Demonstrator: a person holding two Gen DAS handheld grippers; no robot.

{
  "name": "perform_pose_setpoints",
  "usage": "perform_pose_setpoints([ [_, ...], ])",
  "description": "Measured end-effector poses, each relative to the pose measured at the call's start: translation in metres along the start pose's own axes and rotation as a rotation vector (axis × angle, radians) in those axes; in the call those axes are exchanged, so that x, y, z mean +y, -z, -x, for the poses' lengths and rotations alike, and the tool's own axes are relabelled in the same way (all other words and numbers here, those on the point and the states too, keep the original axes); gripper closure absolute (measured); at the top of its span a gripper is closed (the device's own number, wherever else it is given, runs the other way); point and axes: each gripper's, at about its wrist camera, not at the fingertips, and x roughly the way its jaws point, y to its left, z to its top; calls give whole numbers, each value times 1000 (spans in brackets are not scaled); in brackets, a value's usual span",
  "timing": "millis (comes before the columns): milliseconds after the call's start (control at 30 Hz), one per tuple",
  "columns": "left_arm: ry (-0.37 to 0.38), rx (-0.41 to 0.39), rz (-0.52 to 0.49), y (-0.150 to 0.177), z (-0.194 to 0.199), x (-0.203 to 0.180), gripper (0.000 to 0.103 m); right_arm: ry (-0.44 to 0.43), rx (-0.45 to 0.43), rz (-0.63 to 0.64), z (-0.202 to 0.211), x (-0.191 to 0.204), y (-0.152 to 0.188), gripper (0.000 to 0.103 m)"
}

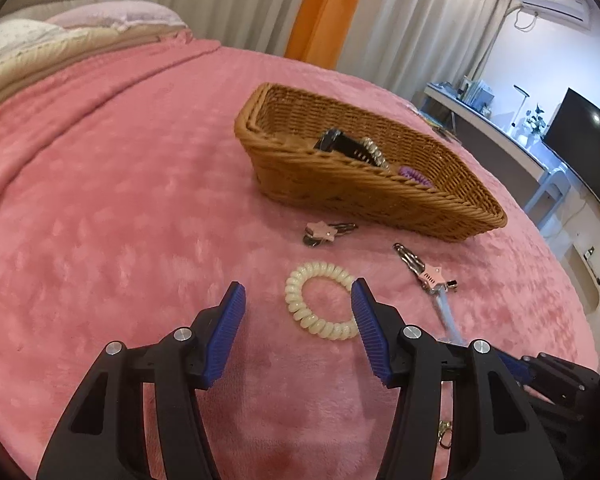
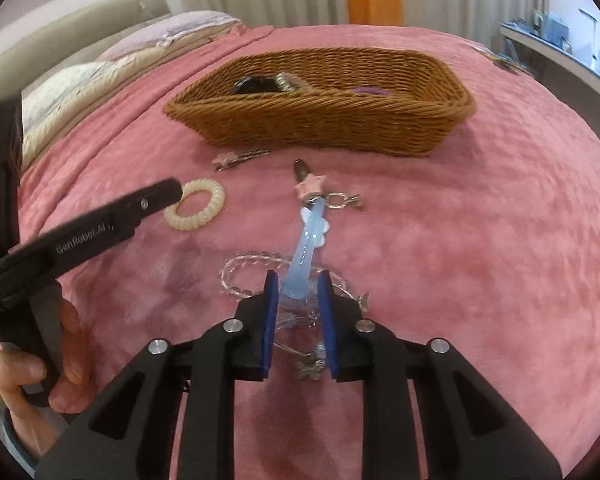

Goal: Organize jewelry
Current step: 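Grasp the blue hair clip with the right tool while the left grasps the cream coil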

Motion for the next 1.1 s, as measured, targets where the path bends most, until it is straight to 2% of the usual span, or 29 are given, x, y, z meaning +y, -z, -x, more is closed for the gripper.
perform_pose_setpoints([
  [267, 40, 31, 44, 0, -9, 9, 51, 22, 2, -46, 2, -28, -13, 92],
  [600, 32, 30, 29, 0, -10, 5, 50, 91, -13, -111, 10, -70, -13, 92],
  [767, 32, 29, 26, 0, -9, 4, 51, 45, 2, -129, 6, -78, -10, 91],
  [1033, 7, 39, 4, 0, -13, 0, 51, 14, -20, -196, 10, -92, -9, 72],
  [1100, -22, 51, -22, -1, -17, -5, 51, 33, -22, -193, 10, -90, -14, 55],
])
